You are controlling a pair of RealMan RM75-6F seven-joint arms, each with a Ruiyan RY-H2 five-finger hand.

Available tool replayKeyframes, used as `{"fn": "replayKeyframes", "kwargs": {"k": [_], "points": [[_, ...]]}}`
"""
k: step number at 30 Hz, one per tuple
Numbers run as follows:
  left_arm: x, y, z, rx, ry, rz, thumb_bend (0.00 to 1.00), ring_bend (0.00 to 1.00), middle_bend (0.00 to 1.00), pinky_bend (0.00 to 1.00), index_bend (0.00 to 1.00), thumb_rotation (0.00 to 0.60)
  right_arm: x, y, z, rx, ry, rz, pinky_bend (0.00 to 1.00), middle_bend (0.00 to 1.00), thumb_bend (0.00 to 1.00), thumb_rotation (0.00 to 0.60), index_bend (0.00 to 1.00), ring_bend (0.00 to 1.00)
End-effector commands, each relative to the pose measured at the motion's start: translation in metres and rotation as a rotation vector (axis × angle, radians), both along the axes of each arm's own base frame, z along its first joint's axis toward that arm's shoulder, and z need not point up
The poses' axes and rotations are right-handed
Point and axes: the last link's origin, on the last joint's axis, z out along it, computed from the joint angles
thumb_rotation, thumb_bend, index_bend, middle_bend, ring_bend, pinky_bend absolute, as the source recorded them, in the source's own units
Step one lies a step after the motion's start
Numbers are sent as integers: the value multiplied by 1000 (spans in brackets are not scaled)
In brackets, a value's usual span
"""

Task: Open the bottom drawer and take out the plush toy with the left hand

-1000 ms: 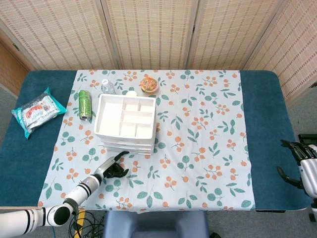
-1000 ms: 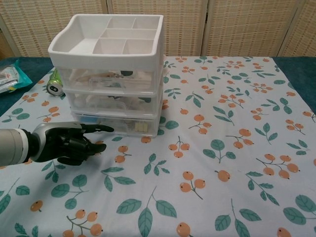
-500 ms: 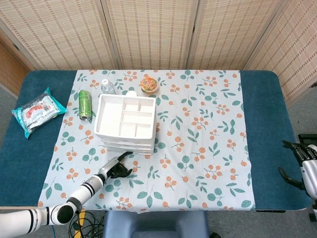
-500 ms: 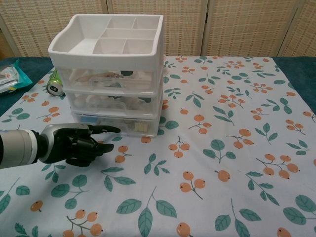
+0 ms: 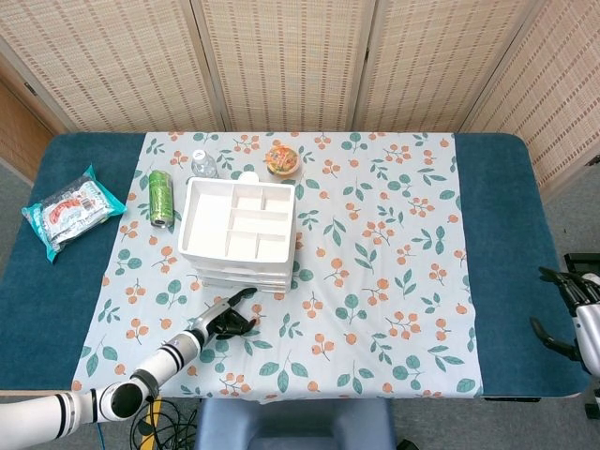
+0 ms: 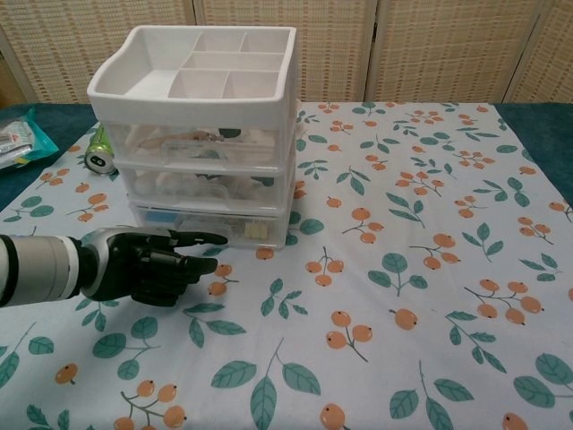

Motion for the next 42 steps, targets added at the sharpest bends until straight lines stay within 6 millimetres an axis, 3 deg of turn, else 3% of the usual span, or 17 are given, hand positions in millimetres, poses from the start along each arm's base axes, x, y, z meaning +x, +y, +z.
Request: {"fn": "replayKeyframes", "kwargs": {"k": [1, 26, 42], "points": [[0, 0, 0, -13, -16, 15, 448, 1000, 952, 1000, 0, 600, 0, 0, 0, -1, 0, -1, 222, 268, 334, 600, 138, 234], [9, 6, -4, -2, -45, 23, 448, 1000, 950, 1000, 1, 600, -5, 1, 0, -4, -3, -13, 223, 268, 334, 600, 138, 238], [8, 10, -4, 8, -38, 39, 448, 1000, 950, 1000, 152, 600, -7, 3, 0, -2, -3, -21, 223, 268, 334, 600, 138, 238]]}}
